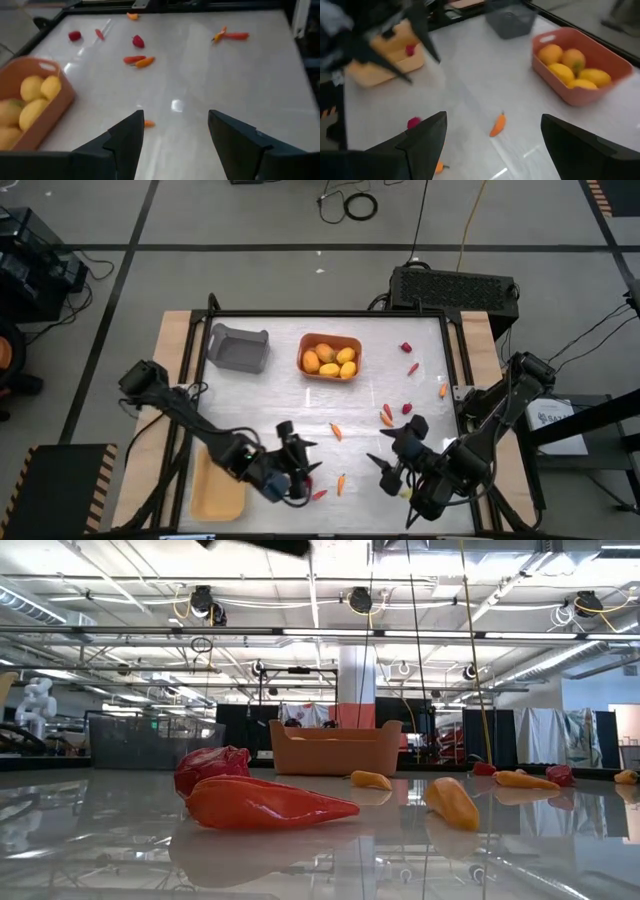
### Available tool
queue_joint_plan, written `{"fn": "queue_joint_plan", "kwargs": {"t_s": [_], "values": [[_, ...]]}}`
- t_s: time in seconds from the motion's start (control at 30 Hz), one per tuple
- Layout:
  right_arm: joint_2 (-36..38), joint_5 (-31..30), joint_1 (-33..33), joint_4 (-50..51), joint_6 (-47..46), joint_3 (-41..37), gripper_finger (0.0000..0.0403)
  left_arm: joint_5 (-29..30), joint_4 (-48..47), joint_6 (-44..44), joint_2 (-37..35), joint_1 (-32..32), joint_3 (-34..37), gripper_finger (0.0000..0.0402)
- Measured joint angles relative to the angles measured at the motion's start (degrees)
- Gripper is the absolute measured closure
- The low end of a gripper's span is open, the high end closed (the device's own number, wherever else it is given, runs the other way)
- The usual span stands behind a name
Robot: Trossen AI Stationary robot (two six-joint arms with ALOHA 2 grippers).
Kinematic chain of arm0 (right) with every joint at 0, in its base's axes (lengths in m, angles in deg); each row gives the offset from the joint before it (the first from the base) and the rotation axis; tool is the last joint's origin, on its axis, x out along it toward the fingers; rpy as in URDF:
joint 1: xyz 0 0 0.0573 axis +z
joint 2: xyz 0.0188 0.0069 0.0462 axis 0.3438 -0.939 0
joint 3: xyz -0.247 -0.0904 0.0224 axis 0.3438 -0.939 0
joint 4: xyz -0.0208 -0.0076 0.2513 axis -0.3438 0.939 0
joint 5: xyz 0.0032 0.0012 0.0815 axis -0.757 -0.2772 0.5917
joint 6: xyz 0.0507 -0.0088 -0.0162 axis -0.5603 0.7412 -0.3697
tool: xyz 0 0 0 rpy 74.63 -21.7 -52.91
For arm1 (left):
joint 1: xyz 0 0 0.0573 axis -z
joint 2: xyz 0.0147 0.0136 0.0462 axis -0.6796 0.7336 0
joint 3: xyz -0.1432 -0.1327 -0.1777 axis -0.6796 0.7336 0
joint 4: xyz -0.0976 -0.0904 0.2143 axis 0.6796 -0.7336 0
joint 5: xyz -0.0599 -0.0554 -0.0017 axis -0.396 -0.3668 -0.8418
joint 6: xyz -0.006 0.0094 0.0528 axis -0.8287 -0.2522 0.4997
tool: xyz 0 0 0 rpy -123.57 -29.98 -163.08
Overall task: Sort produce into baskets
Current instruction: Put the red chili pepper into the yellow bin
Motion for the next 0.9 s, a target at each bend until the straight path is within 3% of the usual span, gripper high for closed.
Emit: {"fn": "queue_joint_plan", "kwargs": {"t_s": [0.1, 0.27, 0.47, 0.67, 0.8, 0.9], "values": [[-0.1, -0.2, -0.1, 5.6, -9.1, -0.5, 0.0090, -1.4, 3.6, 5.3, 3.2, -1.9, 0.0, 0.0173], [-0.3, 2.4, -2.7, 15.2, -23.0, -5.1, 0.0090, -11.0, 13.2, 13.8, 8.1, -3.5, 0.0, 0.0173], [0.9, 7.1, -12.8, 25.8, -30.9, -10.5, 0.0090, -12.7, 12.9, 19.9, 8.4, -4.5, 0.5, 0.0173], [7.9, 11.4, -31.5, 22.2, -13.6, -15.1, 0.0090, -13.7, 18.9, 20.0, 2.6, -6.2, 11.6, 0.0173], [13.9, 18.5, -46.3, 8.3, 5.7, -20.0, 0.0090, -13.5, 30.3, 18.1, -3.4, -6.9, 22.5, 0.0173], [17.1, 23.8, -55.9, -0.9, 16.4, -24.0, 0.0090, -13.3, 44.5, 19.9, -7.6, -7.4, 29.1, 0.0173]]}}
